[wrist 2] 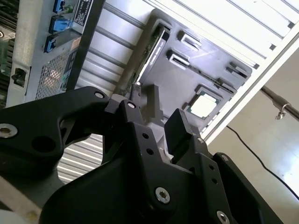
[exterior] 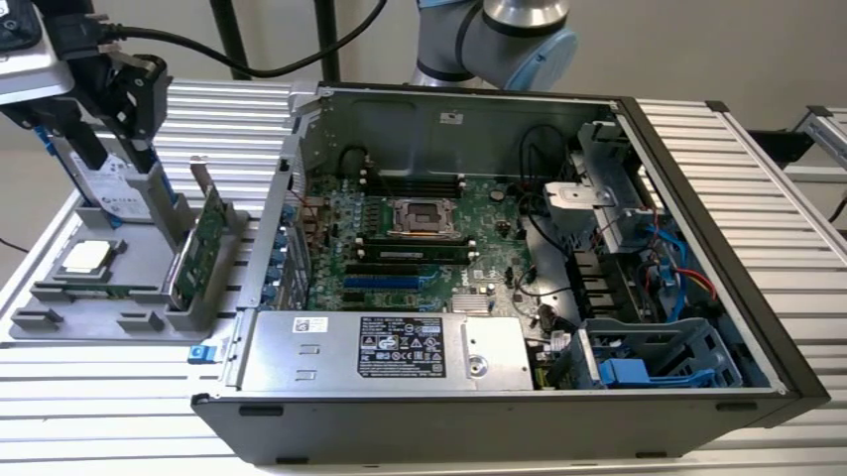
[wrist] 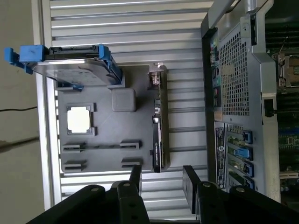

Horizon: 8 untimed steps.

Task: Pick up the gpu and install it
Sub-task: 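Pick up the gpu and move the gpu toward the slot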

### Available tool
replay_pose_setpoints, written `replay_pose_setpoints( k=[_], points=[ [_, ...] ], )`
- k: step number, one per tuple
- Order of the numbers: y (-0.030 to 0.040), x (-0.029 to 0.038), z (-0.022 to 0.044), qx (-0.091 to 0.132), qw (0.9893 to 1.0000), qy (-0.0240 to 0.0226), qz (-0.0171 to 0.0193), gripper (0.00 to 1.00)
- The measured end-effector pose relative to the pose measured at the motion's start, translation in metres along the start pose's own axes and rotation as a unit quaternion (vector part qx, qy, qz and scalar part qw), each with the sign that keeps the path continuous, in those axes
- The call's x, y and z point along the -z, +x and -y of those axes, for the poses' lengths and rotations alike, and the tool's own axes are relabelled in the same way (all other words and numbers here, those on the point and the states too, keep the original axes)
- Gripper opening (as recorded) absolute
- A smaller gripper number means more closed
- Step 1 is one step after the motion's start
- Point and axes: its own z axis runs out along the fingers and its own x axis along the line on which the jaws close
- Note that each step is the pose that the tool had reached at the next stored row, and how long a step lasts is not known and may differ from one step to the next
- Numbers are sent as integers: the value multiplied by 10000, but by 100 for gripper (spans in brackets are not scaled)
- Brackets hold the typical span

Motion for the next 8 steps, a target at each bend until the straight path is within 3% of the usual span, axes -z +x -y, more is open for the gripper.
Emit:
replay_pose_setpoints(
  k=[8],
  points=[
    [-22,-61,2,1,10000,0,3,100]
  ],
)
